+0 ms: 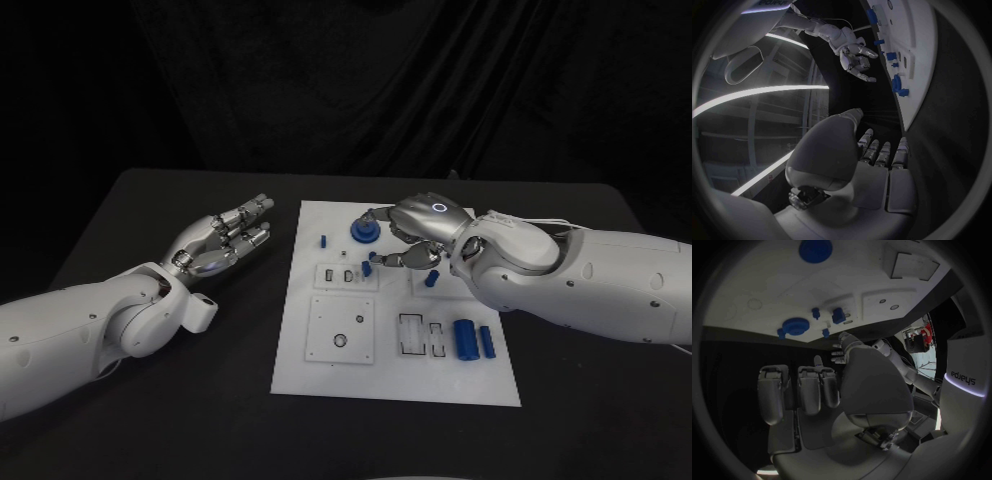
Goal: Assemble the parts on the task board
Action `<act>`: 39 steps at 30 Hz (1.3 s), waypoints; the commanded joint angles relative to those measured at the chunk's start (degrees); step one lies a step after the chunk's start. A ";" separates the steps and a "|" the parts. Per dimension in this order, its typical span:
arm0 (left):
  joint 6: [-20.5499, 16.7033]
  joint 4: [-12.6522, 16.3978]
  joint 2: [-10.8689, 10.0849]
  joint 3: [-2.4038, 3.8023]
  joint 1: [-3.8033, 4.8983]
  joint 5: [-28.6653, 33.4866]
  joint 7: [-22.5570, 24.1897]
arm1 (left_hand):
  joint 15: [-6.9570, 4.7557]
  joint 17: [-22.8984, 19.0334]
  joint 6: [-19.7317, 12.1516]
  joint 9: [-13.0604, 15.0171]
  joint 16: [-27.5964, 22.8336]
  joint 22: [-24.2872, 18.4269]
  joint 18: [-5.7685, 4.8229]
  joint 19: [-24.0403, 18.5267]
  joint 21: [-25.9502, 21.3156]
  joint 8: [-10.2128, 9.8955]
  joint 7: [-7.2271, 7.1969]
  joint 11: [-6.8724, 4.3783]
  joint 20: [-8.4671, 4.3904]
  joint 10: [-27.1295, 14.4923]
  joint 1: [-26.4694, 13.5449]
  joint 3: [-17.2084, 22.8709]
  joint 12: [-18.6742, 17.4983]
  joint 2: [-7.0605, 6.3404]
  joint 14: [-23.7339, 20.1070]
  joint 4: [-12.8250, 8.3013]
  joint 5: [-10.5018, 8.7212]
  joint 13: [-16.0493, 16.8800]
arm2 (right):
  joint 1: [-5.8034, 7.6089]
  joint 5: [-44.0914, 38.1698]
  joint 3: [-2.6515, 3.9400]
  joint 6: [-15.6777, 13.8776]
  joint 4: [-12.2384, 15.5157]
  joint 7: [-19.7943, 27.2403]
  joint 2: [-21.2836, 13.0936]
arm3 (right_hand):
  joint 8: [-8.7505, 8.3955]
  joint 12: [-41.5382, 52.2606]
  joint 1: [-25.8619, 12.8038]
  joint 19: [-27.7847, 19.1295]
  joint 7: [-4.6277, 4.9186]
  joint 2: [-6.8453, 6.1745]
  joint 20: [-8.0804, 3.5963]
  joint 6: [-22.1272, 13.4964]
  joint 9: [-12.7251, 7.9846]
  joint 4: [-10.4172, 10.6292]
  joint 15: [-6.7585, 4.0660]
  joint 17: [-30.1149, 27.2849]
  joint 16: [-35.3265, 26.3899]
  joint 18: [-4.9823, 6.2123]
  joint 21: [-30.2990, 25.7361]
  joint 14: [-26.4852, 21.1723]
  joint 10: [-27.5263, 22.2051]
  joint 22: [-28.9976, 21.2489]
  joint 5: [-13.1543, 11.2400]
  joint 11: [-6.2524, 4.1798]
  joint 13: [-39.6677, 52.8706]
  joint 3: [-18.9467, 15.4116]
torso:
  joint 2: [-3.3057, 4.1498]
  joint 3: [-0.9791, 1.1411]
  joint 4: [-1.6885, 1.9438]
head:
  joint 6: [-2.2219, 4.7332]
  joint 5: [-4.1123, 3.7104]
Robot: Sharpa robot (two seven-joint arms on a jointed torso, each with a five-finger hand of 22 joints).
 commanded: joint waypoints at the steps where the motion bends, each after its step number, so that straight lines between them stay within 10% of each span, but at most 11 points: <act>1: -1.70 -0.86 0.74 0.07 0.08 -0.04 0.19 | 0.36 0.25 -0.53 -0.04 0.43 0.18 1.08 0.89 0.54 -0.10 0.52 0.44 0.26 0.53 -6.92 -6.53 0.38 0.96 1.19 0.19 -7.68 0.08 | 0.75 -0.60 0.03 -7.85 0.55 1.80 -0.72 | -0.32 0.15 0.44 5.85 -0.01 0.01 -0.07 -0.30 0.13 0.34 -0.14 15.09 0.17 -0.45 0.19 5.94 5.97 15.05 0.36 -0.27 15.10 -0.01 | -0.40 0.26 -0.16 | 1.23 0.79; 12: -0.19 -5.85 5.29 0.08 0.81 -0.32 -6.06 | 3.22 2.16 3.66 0.42 5.30 1.13 1.14 4.45 2.91 0.99 5.52 5.87 2.51 12.31 -8.98 -18.76 2.37 6.08 11.92 0.14 -8.43 2.56 | 1.46 -0.60 -0.08 -10.58 -0.98 2.25 -3.08 | 0.29 0.15 1.08 5.85 -0.20 0.83 -0.15 0.34 0.61 0.33 -0.25 15.09 0.17 -0.45 0.19 5.94 5.97 15.05 0.29 -0.42 15.10 0.37 | -2.30 1.42 -0.70 | 2.76 2.50; 19: -8.58 -7.19 8.12 0.09 2.17 -12.99 -6.82 | 5.74 7.27 9.39 0.92 26.65 8.01 -0.85 31.57 18.82 2.15 5.62 11.80 2.53 37.26 -2.39 -22.42 13.43 7.64 35.44 -0.02 -8.44 13.48 | 1.52 -0.61 -0.29 -9.82 -1.98 0.92 -5.19 | 0.60 0.15 2.09 5.85 -0.04 1.97 -0.19 0.42 0.97 0.12 -0.25 15.09 0.17 -0.45 0.19 5.94 5.97 15.05 0.16 -0.36 15.10 1.15 | -4.22 2.59 -1.18 | 1.53 2.99; 21: -11.51 -6.87 8.55 0.09 2.64 -18.19 -7.29 | 3.79 11.04 11.50 1.01 35.50 10.11 0.44 37.95 23.16 2.42 6.26 10.52 1.47 38.70 -1.36 -23.13 22.26 7.89 37.73 0.19 -8.29 18.47 | 1.53 -0.61 -0.31 -9.61 -2.07 0.51 -5.59 | 0.65 0.15 2.20 5.85 -0.03 2.11 -0.19 0.46 1.02 0.10 -0.24 15.09 0.17 -0.45 0.19 5.94 5.97 15.05 0.14 -0.35 15.10 1.24 | -4.93 3.02 -1.55 | 0.81 3.36; 23: -14.90 -6.17 8.95 0.09 3.34 -25.47 -8.33 | 0.62 17.59 17.88 1.68 48.78 13.90 1.03 45.61 30.08 3.90 7.00 6.65 -0.67 42.76 0.26 -22.77 34.81 7.33 44.13 -0.15 0.60 26.34 | 1.55 -0.61 -0.33 -9.22 -2.15 0.01 -5.92 | 0.93 0.15 2.58 5.85 0.03 2.69 -0.17 0.80 1.24 -0.03 -0.21 15.09 0.17 -0.45 0.19 5.94 5.97 15.05 0.06 -0.30 15.10 1.58 | -5.50 3.34 -1.78 | 0.20 3.59; 28: -17.65 -3.54 10.18 0.09 5.65 -42.76 -16.36 | -3.61 33.83 26.83 2.63 71.13 25.10 0.74 50.62 46.19 5.77 5.92 2.70 -5.16 49.11 3.07 -20.45 59.95 5.79 50.37 0.02 -0.62 47.52 | 1.57 -0.61 -0.35 -8.25 -2.25 -0.88 -6.64 | 1.31 0.15 3.02 5.85 0.12 3.26 -0.14 1.33 1.51 -0.28 -0.16 15.09 0.17 -0.45 0.19 5.94 5.97 15.05 -0.01 -0.24 15.10 1.93 | -5.98 3.53 -1.98 | -0.33 3.64; 29: -17.38 -2.95 10.36 0.09 6.04 -45.53 -18.41 | -3.94 44.27 27.90 2.82 76.15 26.86 0.65 50.98 48.53 6.12 5.80 2.54 -5.36 56.53 2.89 -20.25 66.80 5.65 57.83 0.06 -0.85 55.90 | 1.57 -0.61 -0.35 -8.04 -2.31 -1.00 -6.71 | 1.44 0.15 3.26 5.85 0.17 3.42 -0.13 1.52 1.59 -0.44 -0.14 15.09 0.17 -0.45 0.19 5.94 5.97 15.05 -0.03 -0.21 15.10 2.07 | -6.17 3.66 -2.13 | -0.62 3.74; 30: -16.91 -2.20 10.56 0.09 6.47 -48.48 -20.93 | -4.16 59.88 31.04 3.53 83.04 44.84 -1.89 59.87 62.15 7.46 5.41 2.57 -5.65 66.90 1.79 -20.12 76.11 5.63 69.01 -0.54 -1.91 67.61 | 1.58 -0.61 -0.35 -7.75 -2.42 -1.11 -6.75 | 1.44 0.15 3.26 5.85 0.17 3.42 -0.13 1.52 1.59 -0.44 -0.14 15.09 0.17 -0.45 0.19 5.94 5.97 15.05 -0.03 -0.21 15.10 2.07 | -6.24 3.70 -2.19 | -0.70 3.78; 31: -16.34 -1.48 10.73 0.09 6.82 -50.78 -23.37 | -4.95 67.48 32.05 3.88 85.99 52.63 -2.81 62.66 68.40 7.81 4.37 1.93 -5.97 71.80 1.03 -19.72 80.52 5.93 74.00 -0.02 -1.81 73.56 | 1.58 -0.61 -0.35 -7.45 -2.54 -1.17 -6.73 | 1.52 0.15 3.40 5.85 0.19 3.52 -0.12 1.65 1.65 -0.54 -0.13 15.09 0.17 -0.45 0.19 5.94 5.97 15.05 -0.04 -0.19 15.10 2.15 | -6.36 3.76 -2.29 | -1.00 3.89; 34: -14.73 -0.09 11.35 0.10 7.44 -54.39 -29.24 | -5.51 85.20 36.06 6.15 89.37 63.14 -3.97 65.99 75.70 10.07 3.64 1.15 -6.61 82.53 -0.36 -19.43 87.48 5.10 85.74 -0.03 -2.08 85.27 | 1.58 -0.61 -0.35 -6.84 -2.74 -1.24 -6.69 | 1.56 0.15 3.46 5.85 0.18 3.52 -0.11 1.71 1.67 -0.60 -0.12 15.09 0.17 -0.45 0.19 5.94 5.97 15.05 -0.04 -0.19 15.10 2.17 | -6.54 3.85 -2.40 | -1.58 4.13; 39: -11.23 1.49 13.00 0.11 8.01 -57.33 -38.41 | -7.68 89.65 37.18 16.83 89.79 75.92 -6.07 74.47 83.10 18.29 1.11 -1.27 -8.68 86.73 -3.38 -18.61 89.62 3.57 88.93 -0.71 4.19 89.29 | 1.58 -0.61 -0.35 -6.05 -2.74 -1.20 -6.77 | 1.78 0.15 3.60 5.85 0.16 3.49 -0.10 2.08 1.79 -0.74 -0.11 15.09 0.17 -0.45 0.19 5.94 5.97 15.05 -0.07 -0.19 15.10 2.19 | -6.96 4.33 -2.86 | -3.22 4.81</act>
